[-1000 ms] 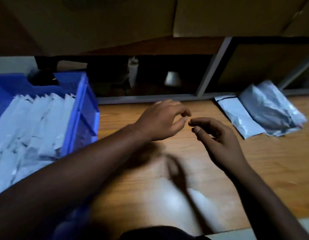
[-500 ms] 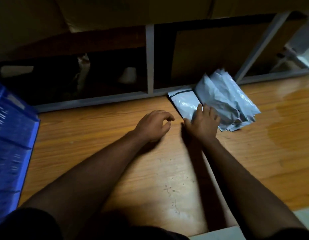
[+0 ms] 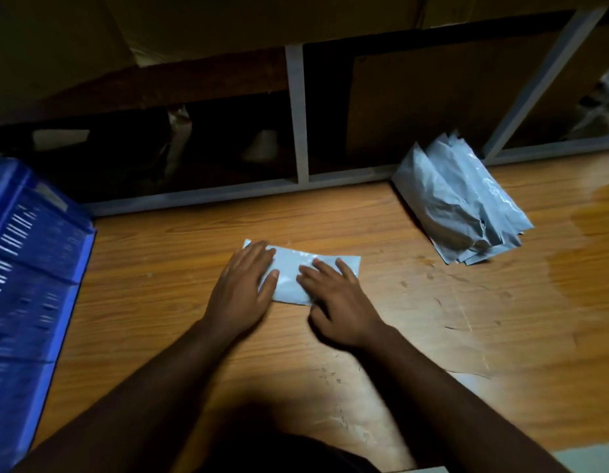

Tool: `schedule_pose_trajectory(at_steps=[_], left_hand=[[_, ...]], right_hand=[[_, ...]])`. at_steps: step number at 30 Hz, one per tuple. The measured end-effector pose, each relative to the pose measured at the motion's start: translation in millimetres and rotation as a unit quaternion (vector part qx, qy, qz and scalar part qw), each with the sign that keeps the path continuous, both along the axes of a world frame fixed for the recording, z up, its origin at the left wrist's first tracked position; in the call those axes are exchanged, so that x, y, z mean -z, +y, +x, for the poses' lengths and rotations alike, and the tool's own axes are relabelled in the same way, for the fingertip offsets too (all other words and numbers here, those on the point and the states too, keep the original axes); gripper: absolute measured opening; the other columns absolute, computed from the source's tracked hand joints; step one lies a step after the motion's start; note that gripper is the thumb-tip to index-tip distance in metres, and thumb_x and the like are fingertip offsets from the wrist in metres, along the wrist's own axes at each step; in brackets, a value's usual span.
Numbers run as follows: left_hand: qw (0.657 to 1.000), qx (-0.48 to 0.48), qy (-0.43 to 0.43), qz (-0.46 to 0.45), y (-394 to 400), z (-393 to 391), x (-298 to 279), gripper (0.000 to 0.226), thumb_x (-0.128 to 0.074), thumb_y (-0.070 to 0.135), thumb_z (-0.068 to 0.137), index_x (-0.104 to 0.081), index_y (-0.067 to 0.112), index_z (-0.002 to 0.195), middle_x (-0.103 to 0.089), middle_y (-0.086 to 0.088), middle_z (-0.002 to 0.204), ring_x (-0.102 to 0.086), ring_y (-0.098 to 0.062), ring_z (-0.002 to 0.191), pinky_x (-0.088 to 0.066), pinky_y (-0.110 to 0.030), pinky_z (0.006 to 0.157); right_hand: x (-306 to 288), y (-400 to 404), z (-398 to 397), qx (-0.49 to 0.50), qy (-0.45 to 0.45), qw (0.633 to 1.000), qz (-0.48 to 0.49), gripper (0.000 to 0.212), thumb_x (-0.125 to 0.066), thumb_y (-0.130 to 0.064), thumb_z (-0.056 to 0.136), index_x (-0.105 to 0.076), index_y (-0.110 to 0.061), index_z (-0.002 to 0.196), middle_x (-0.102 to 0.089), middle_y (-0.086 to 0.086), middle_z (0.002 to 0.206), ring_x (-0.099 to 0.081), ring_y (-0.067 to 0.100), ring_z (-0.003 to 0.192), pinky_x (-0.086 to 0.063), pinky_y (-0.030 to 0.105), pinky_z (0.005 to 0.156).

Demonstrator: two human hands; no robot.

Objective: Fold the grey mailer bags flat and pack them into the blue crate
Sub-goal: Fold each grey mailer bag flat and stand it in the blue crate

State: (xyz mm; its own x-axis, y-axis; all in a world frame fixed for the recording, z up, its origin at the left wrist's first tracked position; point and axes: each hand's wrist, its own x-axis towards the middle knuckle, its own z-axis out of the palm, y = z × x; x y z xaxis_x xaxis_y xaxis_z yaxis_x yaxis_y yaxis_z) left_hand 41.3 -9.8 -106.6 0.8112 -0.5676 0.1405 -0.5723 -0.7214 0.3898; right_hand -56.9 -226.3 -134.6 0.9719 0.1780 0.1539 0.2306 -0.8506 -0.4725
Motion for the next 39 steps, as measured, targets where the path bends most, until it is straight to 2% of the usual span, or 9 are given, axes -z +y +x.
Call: schedule_pose_trajectory(at_steps=[2, 4, 7, 9, 16, 21, 25, 32, 39], left_hand=[[0.998, -0.024, 0.023, 0.051, 13.4, -17.5, 12.6, 0.061, -0.029, 0.049, 0.105, -0.046, 0.016, 0.153, -0.038, -0.003, 0.163, -0.025, -0.018, 0.154, -0.018, -0.043, 0.126], [0.996, -0.043, 0.038, 0.07, 18.3, -27.0, 20.3, 0.067, -0.02, 0.053, 0.103, -0.042, 0.017, 0.155, -0.033, -0.001, 0.165, -0.019, -0.015, 0.156, -0.011, -0.04, 0.128], [0.994, -0.075, 0.02, 0.07, 14.7, -26.5, 20.3, 0.065, -0.019, 0.053, 0.104, -0.048, 0.018, 0.151, -0.039, -0.002, 0.162, -0.027, -0.018, 0.153, -0.015, -0.043, 0.127], [0.994, -0.087, 0.017, 0.064, 8.5, -19.3, 19.2, 0.064, -0.02, 0.053, 0.105, -0.049, 0.017, 0.15, -0.04, -0.004, 0.162, -0.028, -0.02, 0.153, -0.018, -0.044, 0.127], [0.986, -0.105, 0.036, 0.125, -4.4, -12.6, 17.5, 0.082, 0.001, 0.063, 0.097, -0.034, 0.022, 0.158, -0.03, -0.002, 0.167, -0.019, -0.019, 0.156, -0.008, -0.042, 0.128], [0.993, -0.088, 0.01, 0.083, -17.7, -8.7, 18.5, 0.07, -0.009, 0.053, 0.105, -0.028, 0.015, 0.161, -0.023, -0.002, 0.169, -0.014, -0.017, 0.157, -0.01, -0.039, 0.129], [0.993, -0.069, -0.009, 0.092, -21.1, -6.4, 32.8, 0.067, -0.011, 0.049, 0.107, -0.032, 0.012, 0.159, -0.03, -0.004, 0.166, -0.02, -0.017, 0.156, -0.013, -0.04, 0.128], [0.99, -0.076, -0.08, 0.084, -24.6, -7.3, 41.4, 0.056, -0.028, 0.037, 0.111, -0.039, 0.007, 0.156, -0.038, -0.009, 0.162, -0.026, -0.024, 0.154, -0.023, -0.046, 0.125], [0.987, -0.08, -0.105, 0.097, -28.0, -5.2, 45.0, 0.054, -0.032, 0.036, 0.109, -0.045, 0.005, 0.152, -0.041, -0.012, 0.16, -0.031, -0.028, 0.152, -0.027, -0.047, 0.123]], right_hand=[[0.5, 5.2, 0.4, -0.043, 0.002, 0.999, 0.006, 0.061, -0.054, -0.026, 0.086, -0.054, -0.018, 0.146, -0.045, 0.0, 0.16, -0.029, 0.022, 0.154, -0.01, 0.049, 0.127], [-1.0, 6.0, 7.1, -0.031, 0.012, 0.999, 0.002, 0.054, -0.048, -0.034, 0.099, -0.047, -0.021, 0.152, -0.039, -0.001, 0.163, -0.025, 0.021, 0.155, -0.008, 0.049, 0.127], [-0.2, 8.5, 24.0, 0.043, 0.066, 0.995, -0.06, 0.062, -0.022, -0.053, 0.106, -0.031, -0.024, 0.16, -0.027, 0.001, 0.169, -0.017, 0.026, 0.156, -0.008, 0.055, 0.124], [2.3, 10.7, 32.2, 0.037, 0.081, 0.991, -0.095, 0.067, -0.014, -0.056, 0.105, -0.028, -0.022, 0.162, -0.021, 0.003, 0.17, -0.015, 0.028, 0.157, -0.007, 0.056, 0.125], [-5.3, -15.0, 53.5, -0.01, 0.072, 0.991, -0.111, 0.065, -0.021, -0.053, 0.107, -0.02, -0.021, 0.164, -0.015, 0.002, 0.172, -0.01, 0.022, 0.159, -0.003, 0.054, 0.127], [-8.4, 12.2, 53.4, 0.035, 0.008, 0.992, -0.122, 0.06, -0.025, -0.044, 0.108, -0.038, -0.014, 0.158, -0.03, 0.004, 0.168, -0.021, 0.023, 0.157, -0.009, 0.052, 0.127], [7.3, 15.0, 52.4, 0.096, 0.035, 0.99, -0.1, 0.059, -0.023, -0.043, 0.109, -0.036, -0.014, 0.159, -0.031, 0.004, 0.167, -0.022, 0.024, 0.157, -0.012, 0.052, 0.127], [7.0, 20.4, 53.8, 0.112, 0.022, 0.986, -0.122, 0.057, -0.026, -0.041, 0.11, -0.033, -0.018, 0.161, -0.029, 0.003, 0.168, -0.015, 0.024, 0.159, -0.012, 0.052, 0.127], [10.5, 22.9, 56.4, 0.113, 0.032, 0.98, -0.159, 0.057, -0.028, -0.041, 0.109, -0.033, -0.017, 0.161, -0.027, 0.005, 0.169, -0.015, 0.027, 0.158, -0.014, 0.054, 0.125]])
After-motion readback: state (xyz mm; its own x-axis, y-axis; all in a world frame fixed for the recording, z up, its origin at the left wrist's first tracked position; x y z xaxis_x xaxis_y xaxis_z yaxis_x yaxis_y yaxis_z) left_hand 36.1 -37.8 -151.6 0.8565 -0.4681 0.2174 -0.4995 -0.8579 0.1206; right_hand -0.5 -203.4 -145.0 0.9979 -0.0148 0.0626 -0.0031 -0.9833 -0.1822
